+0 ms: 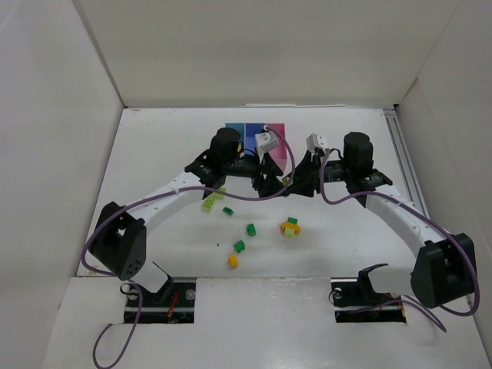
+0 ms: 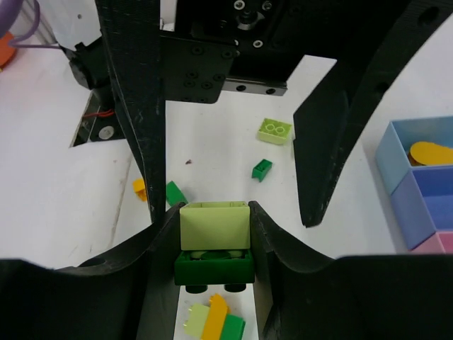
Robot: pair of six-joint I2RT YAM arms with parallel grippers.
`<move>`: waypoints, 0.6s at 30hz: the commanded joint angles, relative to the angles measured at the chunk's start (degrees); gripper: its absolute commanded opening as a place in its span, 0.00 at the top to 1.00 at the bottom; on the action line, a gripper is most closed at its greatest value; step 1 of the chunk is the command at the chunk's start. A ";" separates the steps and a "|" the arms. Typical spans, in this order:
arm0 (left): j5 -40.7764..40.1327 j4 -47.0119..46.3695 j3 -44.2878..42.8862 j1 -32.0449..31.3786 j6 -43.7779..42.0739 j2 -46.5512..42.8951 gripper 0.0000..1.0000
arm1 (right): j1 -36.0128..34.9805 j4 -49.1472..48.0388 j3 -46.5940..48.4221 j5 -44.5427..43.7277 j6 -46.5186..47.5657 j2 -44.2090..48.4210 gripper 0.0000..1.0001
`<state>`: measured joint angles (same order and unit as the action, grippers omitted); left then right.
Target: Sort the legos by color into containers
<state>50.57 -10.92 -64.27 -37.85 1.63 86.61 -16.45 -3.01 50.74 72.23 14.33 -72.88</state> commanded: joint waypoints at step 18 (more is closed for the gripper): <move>0.50 -16.91 8.54 0.32 5.56 -7.42 0.16 | -0.52 -1.83 7.97 -6.92 -18.80 0.37 1.00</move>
<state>50.96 -18.15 -56.55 -37.63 3.73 83.59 -17.23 -3.14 56.55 66.28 -0.67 -73.14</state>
